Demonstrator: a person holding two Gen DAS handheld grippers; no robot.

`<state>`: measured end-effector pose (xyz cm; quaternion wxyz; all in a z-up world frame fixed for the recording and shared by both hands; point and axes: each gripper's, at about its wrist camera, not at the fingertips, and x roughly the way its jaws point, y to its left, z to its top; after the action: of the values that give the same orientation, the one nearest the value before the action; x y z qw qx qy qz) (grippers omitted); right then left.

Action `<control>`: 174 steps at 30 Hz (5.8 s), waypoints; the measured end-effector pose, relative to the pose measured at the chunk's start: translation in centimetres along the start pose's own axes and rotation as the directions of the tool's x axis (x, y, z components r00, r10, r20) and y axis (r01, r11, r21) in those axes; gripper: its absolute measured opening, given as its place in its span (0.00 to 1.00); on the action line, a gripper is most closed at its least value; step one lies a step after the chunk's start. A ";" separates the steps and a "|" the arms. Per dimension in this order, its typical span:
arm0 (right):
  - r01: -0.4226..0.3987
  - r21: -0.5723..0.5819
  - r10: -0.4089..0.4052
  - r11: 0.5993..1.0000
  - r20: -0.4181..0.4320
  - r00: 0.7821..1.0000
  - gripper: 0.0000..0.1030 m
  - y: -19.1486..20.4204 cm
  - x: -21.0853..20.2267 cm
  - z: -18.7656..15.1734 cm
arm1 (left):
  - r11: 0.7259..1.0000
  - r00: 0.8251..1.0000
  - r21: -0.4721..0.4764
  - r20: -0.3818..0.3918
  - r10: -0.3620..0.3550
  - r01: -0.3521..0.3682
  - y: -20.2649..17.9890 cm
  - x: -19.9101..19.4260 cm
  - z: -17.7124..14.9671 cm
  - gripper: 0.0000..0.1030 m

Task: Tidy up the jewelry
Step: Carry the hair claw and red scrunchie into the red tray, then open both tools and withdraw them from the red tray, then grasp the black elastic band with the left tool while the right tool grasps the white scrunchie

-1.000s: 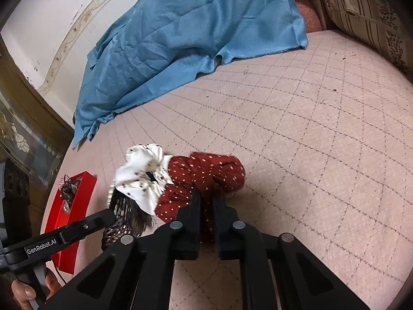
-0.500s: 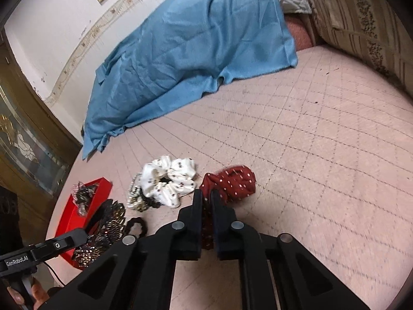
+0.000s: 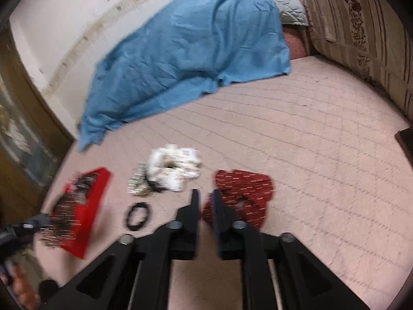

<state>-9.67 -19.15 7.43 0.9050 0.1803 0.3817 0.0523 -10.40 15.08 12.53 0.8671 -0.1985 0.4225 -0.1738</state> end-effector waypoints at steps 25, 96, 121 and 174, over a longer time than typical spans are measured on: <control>0.052 -0.040 -0.054 0.998 -0.041 0.998 0.10 3.6 -3.0 2.0 | 0.998 0.993 0.026 0.099 0.061 -0.064 6.2 -3.9 2.3 0.05; -0.175 -0.366 0.105 0.914 -0.202 0.974 0.66 25.6 4.7 -5.2 | 0.778 0.751 -0.047 0.231 0.619 -0.627 13.1 -5.6 4.3 0.66; -0.108 -0.175 0.091 0.979 -0.099 0.991 0.71 13.4 -1.7 -4.3 | 0.729 0.754 0.198 0.236 0.614 -0.655 -0.2 -4.9 -1.3 0.69; -0.083 -0.091 0.071 0.992 -0.128 0.989 0.57 3.3 12.2 3.3 | 0.895 0.927 0.315 -0.101 0.362 -0.315 -2.3 16.8 0.1 0.45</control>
<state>1.38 -14.23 2.54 0.8843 0.1474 0.4274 0.1169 -0.88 5.29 2.56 0.8679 0.0232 0.4869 -0.0956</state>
